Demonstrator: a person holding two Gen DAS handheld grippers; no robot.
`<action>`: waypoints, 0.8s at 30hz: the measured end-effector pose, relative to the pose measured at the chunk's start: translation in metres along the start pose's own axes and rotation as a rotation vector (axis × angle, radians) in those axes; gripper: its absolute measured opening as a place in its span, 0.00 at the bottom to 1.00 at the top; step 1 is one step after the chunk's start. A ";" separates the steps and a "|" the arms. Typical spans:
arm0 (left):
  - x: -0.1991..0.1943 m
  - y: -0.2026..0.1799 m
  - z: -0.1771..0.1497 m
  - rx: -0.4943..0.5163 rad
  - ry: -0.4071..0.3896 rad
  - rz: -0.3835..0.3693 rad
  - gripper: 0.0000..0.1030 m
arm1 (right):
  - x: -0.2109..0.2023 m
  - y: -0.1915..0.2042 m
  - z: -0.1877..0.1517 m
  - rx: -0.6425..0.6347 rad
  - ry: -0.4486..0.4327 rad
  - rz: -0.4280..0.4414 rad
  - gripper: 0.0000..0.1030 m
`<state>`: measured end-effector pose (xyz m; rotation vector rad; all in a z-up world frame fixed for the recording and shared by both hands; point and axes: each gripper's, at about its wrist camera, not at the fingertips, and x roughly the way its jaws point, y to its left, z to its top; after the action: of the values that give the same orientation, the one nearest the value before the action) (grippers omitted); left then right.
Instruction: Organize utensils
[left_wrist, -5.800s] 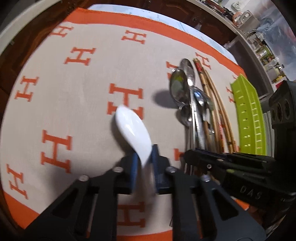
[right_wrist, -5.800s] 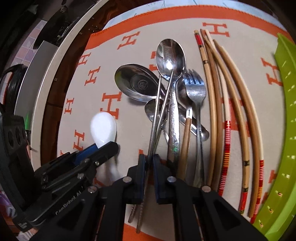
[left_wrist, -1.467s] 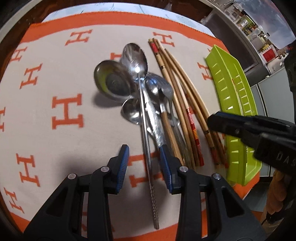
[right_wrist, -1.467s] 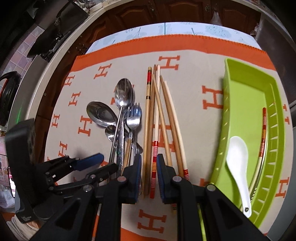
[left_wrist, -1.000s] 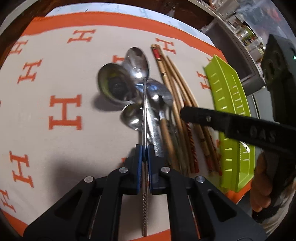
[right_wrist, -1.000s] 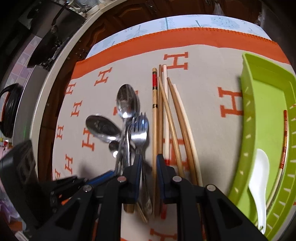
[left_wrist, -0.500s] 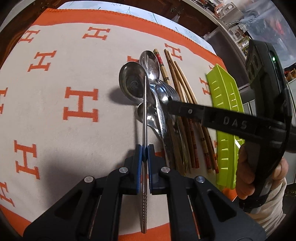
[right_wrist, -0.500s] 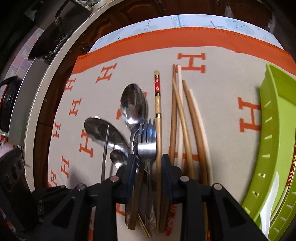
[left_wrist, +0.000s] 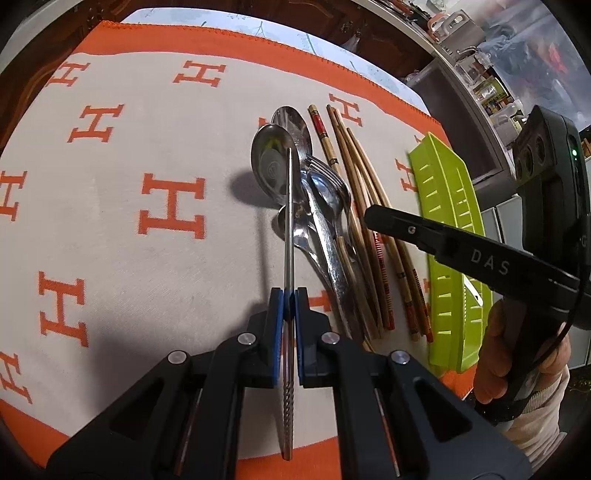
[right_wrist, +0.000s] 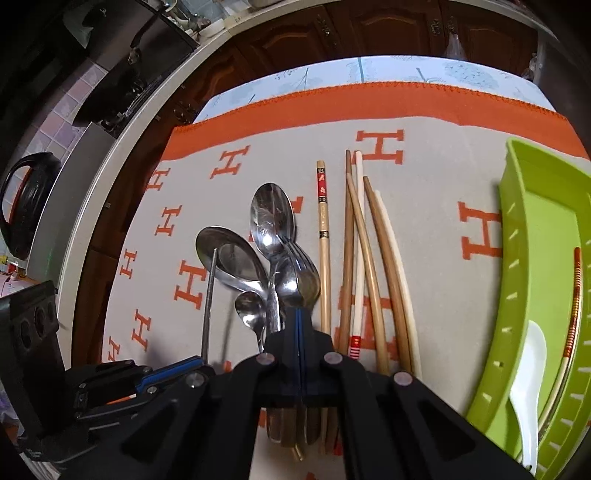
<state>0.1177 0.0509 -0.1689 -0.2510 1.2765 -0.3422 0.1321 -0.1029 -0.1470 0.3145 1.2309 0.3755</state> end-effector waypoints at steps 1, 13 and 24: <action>-0.001 0.000 -0.001 0.000 -0.001 0.000 0.04 | 0.000 -0.001 -0.001 0.005 0.008 -0.002 0.00; -0.006 0.010 -0.007 -0.020 -0.003 -0.014 0.04 | 0.020 0.005 -0.001 -0.009 0.056 -0.052 0.12; -0.009 0.017 -0.008 -0.031 -0.007 -0.011 0.04 | 0.020 -0.001 -0.003 0.024 0.008 -0.050 0.03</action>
<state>0.1092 0.0697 -0.1696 -0.2856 1.2750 -0.3308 0.1354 -0.0947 -0.1651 0.3028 1.2495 0.3195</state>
